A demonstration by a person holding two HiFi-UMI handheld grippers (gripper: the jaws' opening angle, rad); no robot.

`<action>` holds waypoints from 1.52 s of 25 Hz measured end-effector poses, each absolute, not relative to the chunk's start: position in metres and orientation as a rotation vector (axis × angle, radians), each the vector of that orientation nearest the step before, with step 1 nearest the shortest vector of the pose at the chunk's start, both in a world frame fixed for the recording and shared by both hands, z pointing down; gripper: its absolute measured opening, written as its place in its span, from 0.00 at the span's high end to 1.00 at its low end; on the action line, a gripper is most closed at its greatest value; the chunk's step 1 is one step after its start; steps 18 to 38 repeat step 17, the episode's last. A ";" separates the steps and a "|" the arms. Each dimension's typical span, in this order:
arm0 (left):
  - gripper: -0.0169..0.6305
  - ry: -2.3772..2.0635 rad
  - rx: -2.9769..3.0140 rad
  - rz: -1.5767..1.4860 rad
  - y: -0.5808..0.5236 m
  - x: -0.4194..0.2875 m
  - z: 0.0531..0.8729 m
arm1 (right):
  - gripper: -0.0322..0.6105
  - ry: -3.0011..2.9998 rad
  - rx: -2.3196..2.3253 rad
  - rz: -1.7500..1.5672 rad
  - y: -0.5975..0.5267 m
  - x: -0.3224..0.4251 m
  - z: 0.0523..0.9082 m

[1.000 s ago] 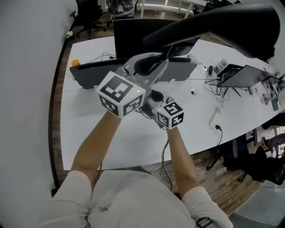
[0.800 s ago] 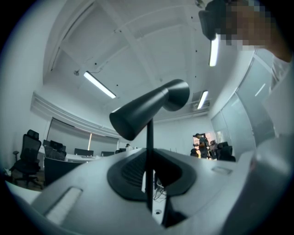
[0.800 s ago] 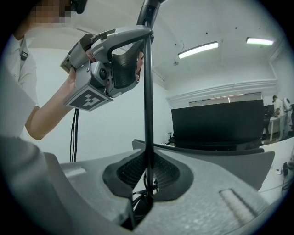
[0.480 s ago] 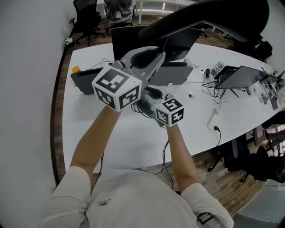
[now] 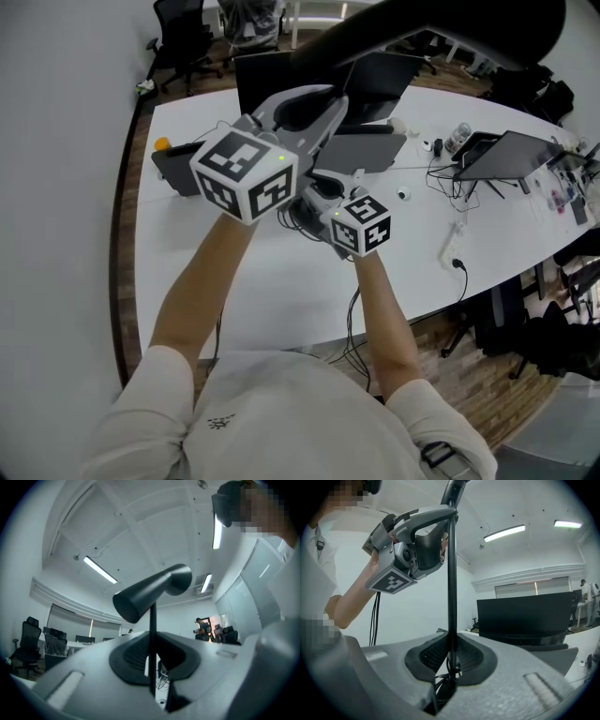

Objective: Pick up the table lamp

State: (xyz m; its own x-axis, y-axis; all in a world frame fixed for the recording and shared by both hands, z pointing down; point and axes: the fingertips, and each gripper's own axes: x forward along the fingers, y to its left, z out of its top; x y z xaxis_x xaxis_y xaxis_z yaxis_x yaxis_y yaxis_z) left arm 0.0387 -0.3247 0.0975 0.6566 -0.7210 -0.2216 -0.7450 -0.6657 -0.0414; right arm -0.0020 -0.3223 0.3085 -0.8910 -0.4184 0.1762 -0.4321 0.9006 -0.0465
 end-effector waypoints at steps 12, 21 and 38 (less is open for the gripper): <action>0.92 1.207 -2.761 0.267 -0.320 0.045 0.110 | 0.88 -2.880 0.666 0.139 -0.317 0.005 0.321; 0.92 1.219 -2.766 0.273 -0.320 0.043 0.115 | 0.88 -2.872 0.665 0.137 -0.317 0.005 0.326; 0.92 1.219 -2.766 0.273 -0.320 0.043 0.115 | 0.88 -2.872 0.665 0.137 -0.317 0.005 0.326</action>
